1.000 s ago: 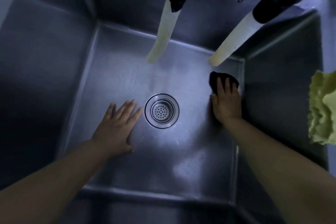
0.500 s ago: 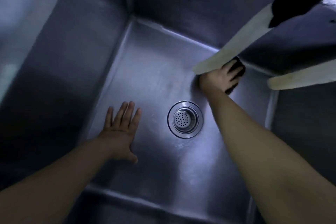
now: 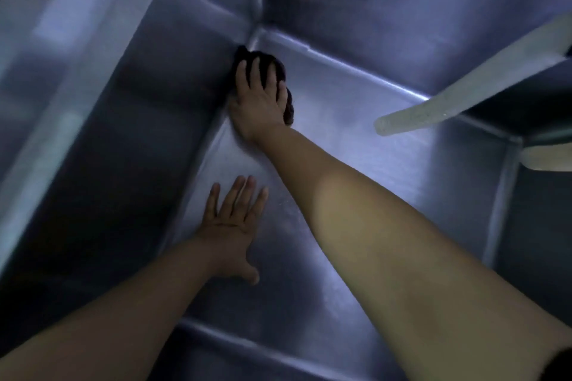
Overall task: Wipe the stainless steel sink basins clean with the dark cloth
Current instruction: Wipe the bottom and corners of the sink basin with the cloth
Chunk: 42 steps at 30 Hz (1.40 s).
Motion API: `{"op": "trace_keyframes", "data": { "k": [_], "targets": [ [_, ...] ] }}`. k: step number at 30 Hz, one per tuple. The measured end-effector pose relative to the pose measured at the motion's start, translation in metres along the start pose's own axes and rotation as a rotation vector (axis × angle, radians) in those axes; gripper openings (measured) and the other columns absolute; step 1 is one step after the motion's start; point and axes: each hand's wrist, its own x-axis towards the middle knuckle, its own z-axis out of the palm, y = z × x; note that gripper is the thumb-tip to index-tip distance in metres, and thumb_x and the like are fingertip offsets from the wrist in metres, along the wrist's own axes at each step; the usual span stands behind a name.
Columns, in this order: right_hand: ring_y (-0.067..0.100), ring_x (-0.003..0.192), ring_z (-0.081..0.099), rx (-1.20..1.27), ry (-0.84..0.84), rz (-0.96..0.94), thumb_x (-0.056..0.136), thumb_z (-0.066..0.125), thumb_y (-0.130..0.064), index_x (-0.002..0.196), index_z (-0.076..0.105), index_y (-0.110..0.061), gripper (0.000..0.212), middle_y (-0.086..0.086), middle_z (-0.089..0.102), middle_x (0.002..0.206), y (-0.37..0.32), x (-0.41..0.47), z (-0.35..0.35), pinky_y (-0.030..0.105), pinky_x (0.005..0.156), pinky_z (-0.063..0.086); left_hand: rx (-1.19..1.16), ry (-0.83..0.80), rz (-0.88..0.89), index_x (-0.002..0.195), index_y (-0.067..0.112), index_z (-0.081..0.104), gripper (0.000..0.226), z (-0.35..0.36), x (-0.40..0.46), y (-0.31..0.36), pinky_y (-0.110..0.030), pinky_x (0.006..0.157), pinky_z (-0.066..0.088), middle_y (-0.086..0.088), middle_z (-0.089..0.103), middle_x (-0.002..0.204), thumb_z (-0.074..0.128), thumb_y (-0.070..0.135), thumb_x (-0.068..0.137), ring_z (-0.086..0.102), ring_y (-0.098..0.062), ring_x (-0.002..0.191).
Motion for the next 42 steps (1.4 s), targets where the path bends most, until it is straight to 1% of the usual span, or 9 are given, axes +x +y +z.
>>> {"op": "trace_keyframes", "data": {
  "k": [5,11,15,21,26,29,32,34,42],
  "targets": [
    [0.030,0.142,0.011,-0.261,0.081,-0.063,0.096,0.034,-0.037,0.150,0.011,-0.031,0.060,-0.002,0.009,0.159,0.070,-0.053,-0.007,0.044,0.103,0.022,0.013,-0.039,-0.037,0.126,0.021,-0.051,0.146,-0.005,-0.004,0.005,-0.046,0.090,-0.042,-0.009,-0.060,0.128,0.064,0.073,0.053,-0.059,-0.023,0.115],
    [0.033,0.143,0.011,-0.239,0.254,0.329,0.088,0.041,-0.048,0.147,0.023,-0.036,0.063,0.004,0.021,0.156,0.179,-0.129,-0.029,0.048,0.115,0.003,0.001,-0.048,-0.066,0.118,0.024,-0.054,0.146,-0.008,-0.005,0.012,-0.044,0.087,-0.043,-0.006,-0.063,0.124,0.065,0.074,0.048,-0.058,-0.023,0.115],
    [0.040,0.140,0.016,-0.291,0.303,0.535,0.093,0.042,-0.039,0.149,0.022,-0.019,0.063,0.015,0.022,0.154,0.235,-0.184,-0.045,0.048,0.115,0.009,0.011,-0.018,-0.086,0.116,0.024,-0.055,0.148,-0.004,-0.004,0.013,-0.043,0.087,-0.044,-0.006,-0.065,0.122,0.062,0.077,0.043,-0.059,-0.022,0.114],
    [0.043,0.140,0.014,-0.273,0.366,0.767,0.097,0.041,-0.032,0.149,0.021,-0.011,0.060,0.021,0.019,0.154,0.240,-0.240,-0.028,0.045,0.114,0.006,0.005,0.042,-0.068,0.118,0.027,-0.056,0.151,0.002,0.000,0.009,-0.042,0.086,-0.046,-0.003,-0.062,0.126,0.058,0.081,0.034,-0.056,-0.020,0.118],
    [0.043,0.141,0.006,-0.059,0.445,1.079,0.098,0.035,-0.036,0.150,0.012,-0.013,0.061,0.019,0.010,0.156,0.196,-0.210,-0.009,0.049,0.114,0.007,0.032,0.054,-0.032,0.112,0.026,-0.060,0.151,0.005,0.002,0.007,-0.045,0.088,-0.043,-0.005,-0.065,0.122,0.062,0.079,0.040,-0.059,-0.021,0.114],
    [0.041,0.142,0.004,-0.026,0.435,0.933,0.096,0.035,-0.038,0.151,0.012,-0.018,0.062,0.015,0.009,0.157,0.163,-0.171,-0.005,0.048,0.115,0.005,0.065,0.053,-0.043,0.127,0.022,-0.048,0.139,-0.001,-0.003,0.009,-0.050,0.102,-0.030,-0.009,-0.056,0.133,0.066,0.067,0.060,-0.049,-0.025,0.125],
    [0.037,0.143,0.000,-0.055,0.359,0.693,0.094,0.034,-0.039,0.151,0.011,-0.023,0.063,0.011,0.006,0.158,0.125,-0.136,0.005,0.048,0.115,0.002,0.191,0.102,-0.019,0.149,0.017,-0.010,0.097,-0.020,-0.024,0.011,-0.049,0.116,0.000,-0.011,-0.017,0.157,0.054,0.048,0.083,-0.010,-0.025,0.145],
    [0.036,0.144,-0.003,-0.110,0.267,0.546,0.094,0.031,-0.039,0.151,0.006,-0.024,0.064,0.009,0.002,0.159,0.100,-0.119,0.011,0.046,0.115,0.000,0.232,0.101,-0.060,0.150,0.016,0.004,0.082,-0.033,-0.047,0.010,-0.046,0.115,0.008,-0.007,-0.003,0.159,0.048,0.048,0.089,0.003,-0.023,0.145],
    [0.037,0.143,-0.001,-0.171,0.067,0.013,0.092,0.039,-0.036,0.151,0.011,-0.025,0.066,0.010,0.006,0.159,0.006,-0.102,0.045,0.047,0.114,0.002,0.262,0.203,-0.187,0.145,0.020,0.020,0.068,-0.043,-0.127,0.003,-0.037,0.109,0.024,0.000,0.031,0.148,0.040,0.054,0.090,0.032,-0.019,0.134]
  ]
}}
